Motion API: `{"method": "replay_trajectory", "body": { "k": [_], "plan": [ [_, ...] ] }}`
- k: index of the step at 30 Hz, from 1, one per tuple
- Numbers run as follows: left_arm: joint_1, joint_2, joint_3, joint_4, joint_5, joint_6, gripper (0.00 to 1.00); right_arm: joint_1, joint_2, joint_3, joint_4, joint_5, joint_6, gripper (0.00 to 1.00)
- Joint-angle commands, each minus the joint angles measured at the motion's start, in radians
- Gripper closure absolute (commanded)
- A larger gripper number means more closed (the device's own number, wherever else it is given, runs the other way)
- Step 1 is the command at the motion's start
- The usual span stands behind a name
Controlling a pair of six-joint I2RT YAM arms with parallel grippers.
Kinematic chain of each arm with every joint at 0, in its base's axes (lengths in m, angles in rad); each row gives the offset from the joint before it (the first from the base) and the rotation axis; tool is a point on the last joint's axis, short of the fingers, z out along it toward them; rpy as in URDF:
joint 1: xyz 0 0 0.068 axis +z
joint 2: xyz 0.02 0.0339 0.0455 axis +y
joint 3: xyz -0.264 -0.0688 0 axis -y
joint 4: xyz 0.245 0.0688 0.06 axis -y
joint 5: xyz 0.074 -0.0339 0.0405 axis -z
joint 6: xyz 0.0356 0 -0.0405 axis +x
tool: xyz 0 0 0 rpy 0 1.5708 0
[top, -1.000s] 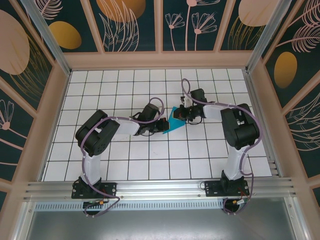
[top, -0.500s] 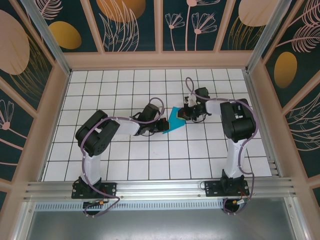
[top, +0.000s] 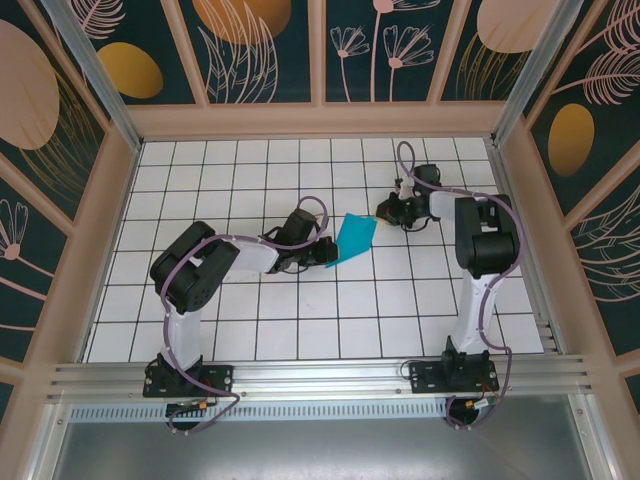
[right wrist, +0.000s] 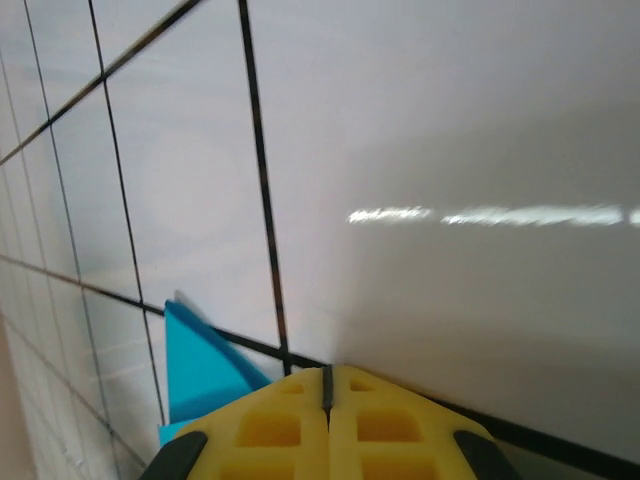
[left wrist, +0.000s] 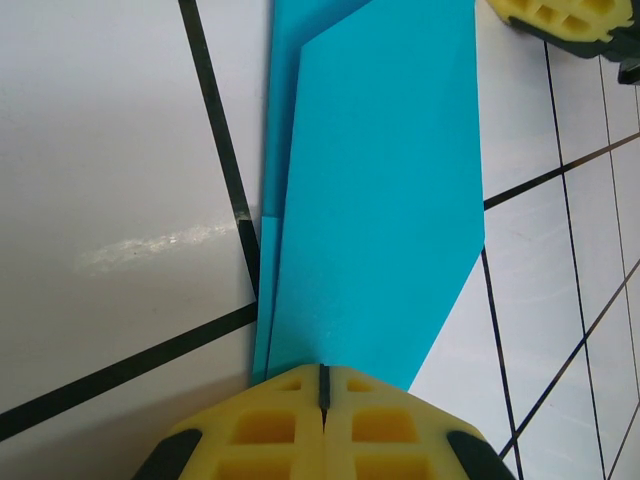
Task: Fold a paper plane with a square sheet of paper (pick it up from the middle)
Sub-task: Fourth fold the wing at the center of the table.
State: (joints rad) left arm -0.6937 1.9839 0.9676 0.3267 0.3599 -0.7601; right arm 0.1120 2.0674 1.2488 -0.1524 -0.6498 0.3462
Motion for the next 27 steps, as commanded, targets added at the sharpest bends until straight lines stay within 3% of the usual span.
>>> {"method": "replay_trajectory", "body": {
  "k": [1, 6, 13, 19, 27],
  "plan": [
    [0.000, 0.038, -0.054, -0.226, -0.036, 0.015, 0.99, 0.004, -0.141, -0.043, 0.058, 0.051, -0.001, 0.97],
    [-0.001, 0.034, -0.050, -0.225, -0.040, 0.014, 0.99, 0.082, -0.244, -0.176, 0.120, 0.017, 0.074, 0.96],
    [0.000, 0.030, -0.043, -0.229, -0.045, 0.015, 0.99, 0.228, -0.205, -0.219, 0.163, -0.019, 0.160, 0.97],
    [-0.001, 0.026, -0.041, -0.230, -0.045, 0.015, 0.98, 0.240, -0.157, -0.259, 0.210, -0.030, 0.191, 0.97],
    [-0.001, 0.013, -0.010, -0.245, -0.038, 0.026, 0.98, 0.236, -0.097, -0.262, 0.146, 0.016, 0.151, 0.97]
  ]
}}
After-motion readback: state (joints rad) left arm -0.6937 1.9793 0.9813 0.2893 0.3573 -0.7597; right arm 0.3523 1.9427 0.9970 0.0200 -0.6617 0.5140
